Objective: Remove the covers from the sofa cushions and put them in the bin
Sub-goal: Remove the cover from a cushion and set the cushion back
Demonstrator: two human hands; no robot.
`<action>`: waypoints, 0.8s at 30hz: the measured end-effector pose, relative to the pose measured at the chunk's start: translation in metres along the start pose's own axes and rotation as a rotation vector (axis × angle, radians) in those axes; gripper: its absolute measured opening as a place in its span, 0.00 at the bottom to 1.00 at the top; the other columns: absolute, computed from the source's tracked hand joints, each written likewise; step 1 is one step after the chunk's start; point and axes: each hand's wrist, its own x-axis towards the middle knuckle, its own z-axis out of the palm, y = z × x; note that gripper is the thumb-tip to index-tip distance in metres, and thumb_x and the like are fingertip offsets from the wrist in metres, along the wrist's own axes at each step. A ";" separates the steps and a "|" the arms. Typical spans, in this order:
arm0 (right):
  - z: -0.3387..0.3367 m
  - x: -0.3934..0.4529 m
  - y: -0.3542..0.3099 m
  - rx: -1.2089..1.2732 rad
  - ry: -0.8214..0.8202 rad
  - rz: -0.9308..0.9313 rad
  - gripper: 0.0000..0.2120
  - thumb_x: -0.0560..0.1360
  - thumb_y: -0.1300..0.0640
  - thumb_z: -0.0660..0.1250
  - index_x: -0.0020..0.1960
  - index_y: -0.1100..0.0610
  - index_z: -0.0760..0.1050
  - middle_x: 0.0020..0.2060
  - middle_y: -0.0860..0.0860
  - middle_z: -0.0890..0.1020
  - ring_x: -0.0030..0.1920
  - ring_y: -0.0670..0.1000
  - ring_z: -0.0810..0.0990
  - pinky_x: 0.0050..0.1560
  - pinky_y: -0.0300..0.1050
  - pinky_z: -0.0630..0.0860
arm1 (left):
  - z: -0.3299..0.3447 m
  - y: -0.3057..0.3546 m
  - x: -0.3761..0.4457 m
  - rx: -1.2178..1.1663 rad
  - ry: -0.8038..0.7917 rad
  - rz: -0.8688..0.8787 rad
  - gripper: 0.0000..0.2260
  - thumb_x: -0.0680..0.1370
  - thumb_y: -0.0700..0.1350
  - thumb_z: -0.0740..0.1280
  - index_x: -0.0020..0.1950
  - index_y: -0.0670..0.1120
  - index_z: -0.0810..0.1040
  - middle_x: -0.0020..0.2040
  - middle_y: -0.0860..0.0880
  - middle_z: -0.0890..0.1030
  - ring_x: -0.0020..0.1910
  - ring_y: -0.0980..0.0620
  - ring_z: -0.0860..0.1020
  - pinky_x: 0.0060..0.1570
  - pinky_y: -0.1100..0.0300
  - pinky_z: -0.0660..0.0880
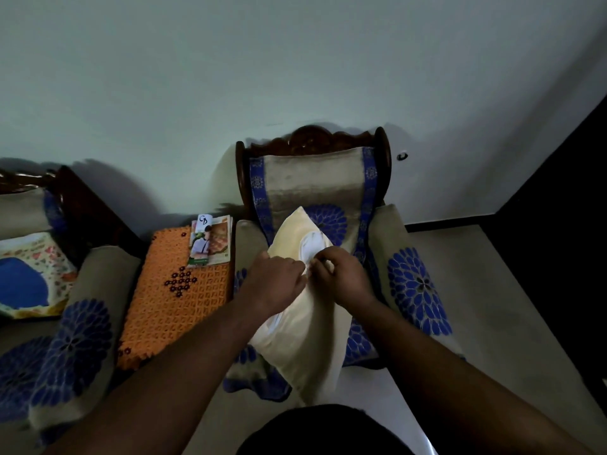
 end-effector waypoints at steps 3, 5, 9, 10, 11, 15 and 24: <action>-0.004 0.003 0.003 -0.014 -0.027 0.040 0.07 0.79 0.54 0.67 0.51 0.55 0.83 0.47 0.49 0.83 0.48 0.48 0.80 0.52 0.50 0.77 | 0.008 -0.001 -0.003 -0.107 -0.018 0.029 0.12 0.83 0.55 0.55 0.45 0.52 0.70 0.43 0.51 0.80 0.46 0.48 0.79 0.58 0.50 0.66; -0.005 0.004 0.001 -0.014 -0.071 0.051 0.08 0.79 0.54 0.67 0.51 0.55 0.83 0.47 0.50 0.84 0.48 0.48 0.80 0.52 0.50 0.77 | 0.015 -0.006 -0.006 -0.193 0.027 0.048 0.13 0.82 0.54 0.58 0.40 0.51 0.67 0.37 0.52 0.75 0.41 0.48 0.78 0.53 0.50 0.68; -0.004 0.007 0.003 0.072 -0.071 0.113 0.06 0.79 0.55 0.67 0.47 0.54 0.81 0.43 0.49 0.83 0.46 0.49 0.81 0.52 0.54 0.79 | 0.018 -0.015 -0.010 -0.301 0.057 0.103 0.15 0.81 0.53 0.62 0.35 0.53 0.64 0.31 0.54 0.68 0.34 0.51 0.71 0.47 0.53 0.64; -0.009 0.011 0.008 0.123 -0.029 0.193 0.06 0.79 0.56 0.66 0.45 0.54 0.79 0.42 0.50 0.82 0.45 0.51 0.81 0.51 0.56 0.80 | 0.019 -0.016 -0.013 -0.310 0.044 0.132 0.16 0.80 0.54 0.62 0.35 0.53 0.64 0.30 0.54 0.67 0.33 0.53 0.68 0.48 0.53 0.64; -0.016 0.017 0.014 0.176 0.002 0.274 0.06 0.79 0.57 0.65 0.45 0.55 0.78 0.41 0.51 0.82 0.45 0.54 0.81 0.51 0.59 0.81 | 0.020 -0.017 -0.017 -0.315 0.046 0.163 0.16 0.80 0.54 0.63 0.34 0.52 0.64 0.29 0.54 0.66 0.31 0.54 0.67 0.49 0.54 0.64; -0.034 0.028 0.029 0.203 -0.099 0.218 0.08 0.80 0.51 0.66 0.44 0.52 0.78 0.40 0.50 0.81 0.45 0.52 0.80 0.51 0.60 0.78 | 0.030 -0.025 -0.033 -0.366 0.099 0.186 0.16 0.79 0.52 0.64 0.35 0.52 0.64 0.28 0.55 0.64 0.31 0.56 0.65 0.46 0.56 0.58; -0.017 0.030 0.032 0.073 -0.007 0.216 0.06 0.79 0.48 0.65 0.48 0.47 0.78 0.42 0.45 0.82 0.45 0.45 0.81 0.50 0.55 0.81 | 0.027 -0.032 -0.019 -0.253 0.155 0.148 0.15 0.79 0.54 0.64 0.35 0.53 0.65 0.31 0.56 0.68 0.33 0.56 0.68 0.43 0.56 0.59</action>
